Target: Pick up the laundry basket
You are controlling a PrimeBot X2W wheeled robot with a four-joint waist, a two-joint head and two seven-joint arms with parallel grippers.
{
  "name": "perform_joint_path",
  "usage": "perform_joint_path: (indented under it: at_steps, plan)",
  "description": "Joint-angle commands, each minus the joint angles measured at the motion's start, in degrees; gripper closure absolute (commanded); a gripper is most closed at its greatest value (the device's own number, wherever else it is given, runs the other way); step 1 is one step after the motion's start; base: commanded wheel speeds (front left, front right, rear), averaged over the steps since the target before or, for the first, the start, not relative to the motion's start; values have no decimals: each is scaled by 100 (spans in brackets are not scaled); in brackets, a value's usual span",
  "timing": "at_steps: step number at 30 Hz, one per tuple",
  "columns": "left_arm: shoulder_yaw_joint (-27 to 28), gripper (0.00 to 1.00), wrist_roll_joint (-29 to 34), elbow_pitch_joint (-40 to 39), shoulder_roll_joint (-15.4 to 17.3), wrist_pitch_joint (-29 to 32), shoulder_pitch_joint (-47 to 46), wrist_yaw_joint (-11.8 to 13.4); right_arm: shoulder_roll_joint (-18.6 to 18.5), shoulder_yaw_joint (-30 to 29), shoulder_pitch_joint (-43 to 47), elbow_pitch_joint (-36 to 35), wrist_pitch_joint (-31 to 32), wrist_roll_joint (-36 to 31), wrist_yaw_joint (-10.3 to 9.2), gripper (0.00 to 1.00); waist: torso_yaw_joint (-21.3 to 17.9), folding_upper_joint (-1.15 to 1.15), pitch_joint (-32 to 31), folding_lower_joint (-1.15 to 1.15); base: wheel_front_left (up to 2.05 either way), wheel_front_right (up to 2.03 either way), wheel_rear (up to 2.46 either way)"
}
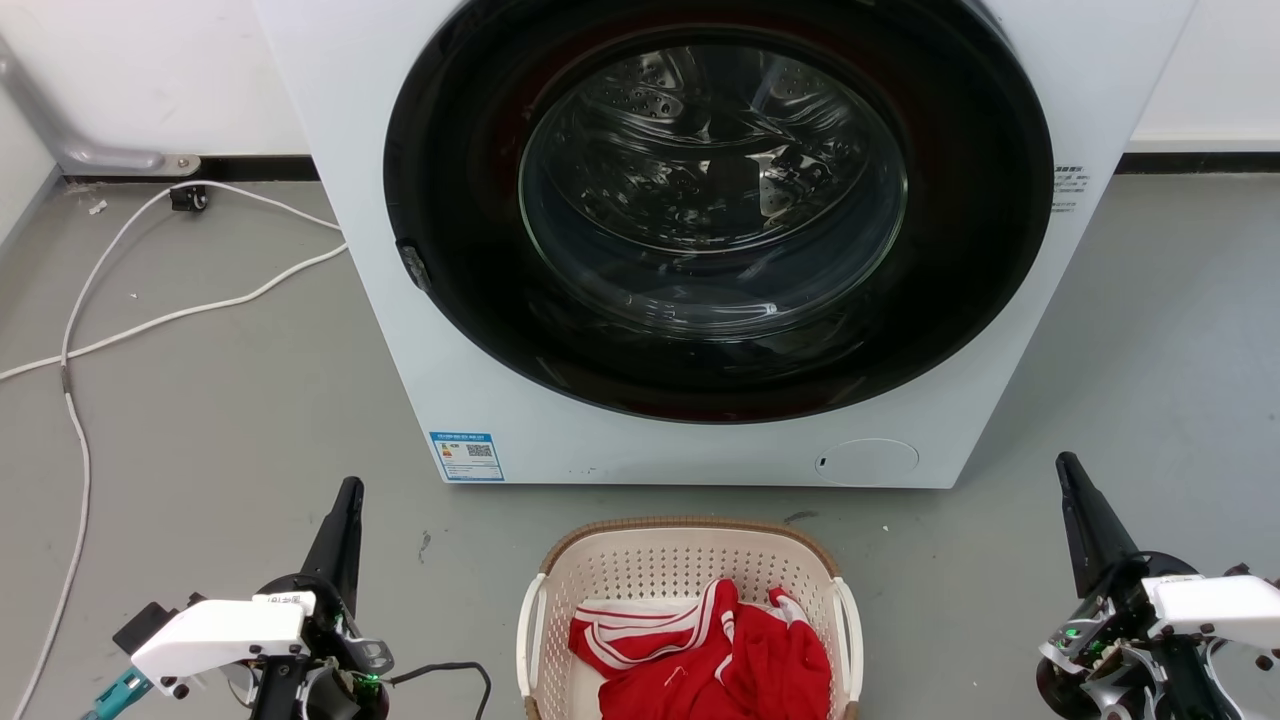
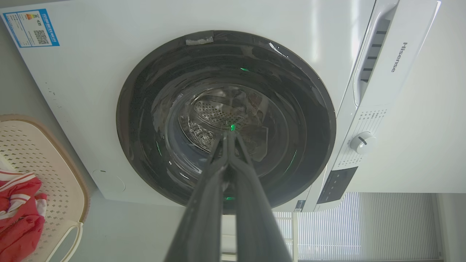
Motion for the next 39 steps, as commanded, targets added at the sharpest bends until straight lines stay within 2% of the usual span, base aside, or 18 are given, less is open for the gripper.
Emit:
perform_joint_path:
  at_steps: [1,39]
  plan:
    - [17,100,11,7,-7,26,-57,-29,18,-9,-88,5,17,-20,0,100,0,0,0,0,0,0,0]
    - [49,100,49,8,-30,40,-61,-29,37,-35,-86,6,36,-40,0,100,0,0,0,0,0,0,0]
